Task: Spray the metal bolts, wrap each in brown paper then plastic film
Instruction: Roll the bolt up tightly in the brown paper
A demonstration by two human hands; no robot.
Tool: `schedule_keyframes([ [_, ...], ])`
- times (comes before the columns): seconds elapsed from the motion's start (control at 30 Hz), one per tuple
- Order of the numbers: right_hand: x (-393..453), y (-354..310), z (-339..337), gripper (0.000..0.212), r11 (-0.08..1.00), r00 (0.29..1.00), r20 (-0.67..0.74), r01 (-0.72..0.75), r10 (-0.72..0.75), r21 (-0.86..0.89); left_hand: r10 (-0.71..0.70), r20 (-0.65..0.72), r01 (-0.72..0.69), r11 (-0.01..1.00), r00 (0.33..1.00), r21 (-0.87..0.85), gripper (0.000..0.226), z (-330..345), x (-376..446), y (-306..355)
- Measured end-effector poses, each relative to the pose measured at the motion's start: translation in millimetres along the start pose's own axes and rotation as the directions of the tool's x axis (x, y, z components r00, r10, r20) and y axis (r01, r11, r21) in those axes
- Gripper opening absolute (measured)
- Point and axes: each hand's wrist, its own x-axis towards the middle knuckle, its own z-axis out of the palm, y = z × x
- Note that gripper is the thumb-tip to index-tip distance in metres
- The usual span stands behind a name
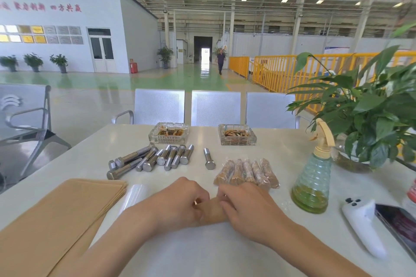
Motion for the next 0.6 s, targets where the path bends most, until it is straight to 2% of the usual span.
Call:
schedule_keyframes([
  [0.1, 5, 1, 2, 0.01, 0.997, 0.998, 0.016, -0.067, 0.067, 0.033, -0.006, -0.055, 0.007, 1.0, 0.998, 0.014, 0.011, 1, 1, -2],
  [0.3, 8, 0, 6, 0.013, 0.99, 0.991, 0.011, -0.132, 0.131, 0.051, -0.076, -0.064, 0.075, 0.997, 0.995, -0.011, 0.022, -5, -3, -10],
  [0.6, 10, -4, 11, 0.009, 0.97, 0.972, -0.057, -0.224, 0.229, 0.094, -0.107, -0.142, 0.109, 0.994, 0.984, 0.006, 0.014, 3, 3, -19],
])
